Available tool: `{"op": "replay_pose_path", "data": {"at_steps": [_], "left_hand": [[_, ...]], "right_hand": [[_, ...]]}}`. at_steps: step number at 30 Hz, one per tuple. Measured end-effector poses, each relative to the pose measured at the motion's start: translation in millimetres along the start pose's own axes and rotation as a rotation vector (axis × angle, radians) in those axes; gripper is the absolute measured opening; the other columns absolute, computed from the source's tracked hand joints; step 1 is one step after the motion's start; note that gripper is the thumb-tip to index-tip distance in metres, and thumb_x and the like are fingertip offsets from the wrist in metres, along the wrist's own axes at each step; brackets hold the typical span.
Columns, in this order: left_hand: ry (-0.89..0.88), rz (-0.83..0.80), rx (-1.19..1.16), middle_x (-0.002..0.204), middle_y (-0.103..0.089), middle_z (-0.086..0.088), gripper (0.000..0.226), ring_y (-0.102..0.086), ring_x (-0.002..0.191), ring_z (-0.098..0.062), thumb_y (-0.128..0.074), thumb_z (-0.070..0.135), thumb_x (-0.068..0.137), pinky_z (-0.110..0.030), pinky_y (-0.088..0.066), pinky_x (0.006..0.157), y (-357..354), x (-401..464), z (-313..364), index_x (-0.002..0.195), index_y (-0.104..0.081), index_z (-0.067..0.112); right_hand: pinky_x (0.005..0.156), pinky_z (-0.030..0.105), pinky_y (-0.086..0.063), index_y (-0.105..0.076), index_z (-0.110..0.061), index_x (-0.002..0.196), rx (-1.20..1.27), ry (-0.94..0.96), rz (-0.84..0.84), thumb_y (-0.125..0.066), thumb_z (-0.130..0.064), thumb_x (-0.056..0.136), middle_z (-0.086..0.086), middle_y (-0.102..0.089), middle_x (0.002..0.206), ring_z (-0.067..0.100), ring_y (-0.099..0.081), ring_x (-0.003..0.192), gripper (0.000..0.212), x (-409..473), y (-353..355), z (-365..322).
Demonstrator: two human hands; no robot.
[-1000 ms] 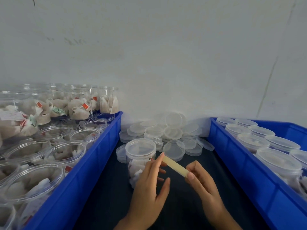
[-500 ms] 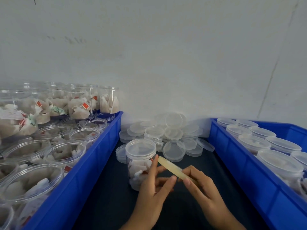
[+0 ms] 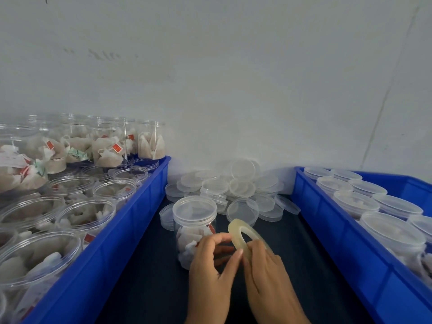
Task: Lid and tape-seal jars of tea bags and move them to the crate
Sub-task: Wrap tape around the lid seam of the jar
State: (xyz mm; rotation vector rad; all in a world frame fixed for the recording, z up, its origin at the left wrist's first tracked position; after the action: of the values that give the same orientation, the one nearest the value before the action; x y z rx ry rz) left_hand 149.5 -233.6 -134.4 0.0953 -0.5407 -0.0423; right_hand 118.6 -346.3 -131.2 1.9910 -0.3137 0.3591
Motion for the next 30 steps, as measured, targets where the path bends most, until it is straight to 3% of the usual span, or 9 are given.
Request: {"op": "replay_pose_path", "data": {"at_steps": [3,9,16,21,30], "left_hand": [[0.052,0.021,-0.025,0.092,-0.068,0.006,0.024,-0.065,0.087,0.005,-0.076,0.007,0.078,-0.009,-0.050,0.070,3.3,2.6,-3.7,0.092,-0.064,0.022],[0.009,0.033,0.100,0.079,-0.066,0.011,0.023,-0.060,0.089,0.009,-0.075,0.008,0.079,-0.005,-0.045,0.074,10.7,8.4,-5.0,0.076,-0.063,0.028],[0.079,-0.046,0.159,0.077,-0.066,0.007,0.028,-0.059,0.087,0.007,-0.076,0.009,0.080,-0.009,-0.046,0.074,5.4,9.1,-17.0,0.071,-0.060,0.030],[0.108,-0.031,0.095,0.078,-0.067,0.008,0.023,-0.061,0.084,0.005,-0.075,0.009,0.080,-0.010,-0.047,0.073,2.0,8.4,-17.7,0.077,-0.063,0.027],[0.162,-0.033,0.026,0.075,-0.070,0.003,0.014,-0.066,0.078,-0.002,-0.075,0.007,0.080,-0.015,-0.052,0.072,2.3,8.3,-27.3,0.075,-0.069,0.019]], "right_hand": [[0.090,0.018,-0.031,-0.033,-0.031,0.108,-0.030,0.006,-0.023,-0.026,-0.032,0.105,-0.016,-0.049,0.107,0.001,-0.048,0.102,0.008,-1.5,-4.1,-6.1],[0.099,0.018,-0.029,-0.029,-0.031,0.120,-0.094,-0.102,-0.026,-0.031,-0.037,0.103,-0.018,-0.040,0.109,0.002,-0.046,0.112,0.018,-4.2,-11.1,-8.5],[0.097,0.020,-0.029,-0.029,-0.024,0.129,-0.138,-0.189,-0.103,-0.032,-0.033,0.104,-0.011,-0.045,0.125,0.007,-0.046,0.118,0.027,-4.1,-21.0,-4.6],[0.094,0.018,-0.031,-0.030,-0.027,0.125,-0.112,-0.218,-0.085,-0.031,-0.033,0.104,-0.012,-0.035,0.104,0.005,-0.047,0.115,0.022,-2.9,-18.6,-2.5],[0.091,0.019,-0.032,-0.029,-0.026,0.128,-0.079,-0.209,-0.046,-0.032,-0.032,0.104,-0.016,-0.039,0.104,0.004,-0.048,0.108,0.025,-7.8,-20.5,-3.2]]}}
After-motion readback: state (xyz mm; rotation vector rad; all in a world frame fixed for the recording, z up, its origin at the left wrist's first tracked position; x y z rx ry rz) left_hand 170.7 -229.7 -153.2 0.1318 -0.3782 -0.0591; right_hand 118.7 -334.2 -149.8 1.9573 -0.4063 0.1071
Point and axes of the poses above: each hand's wrist, its own x-axis towards the middle knuckle, its own y-axis out of the back of the hand, z = x × y, the point moved 8 cm from there along x, towards the middle knuckle
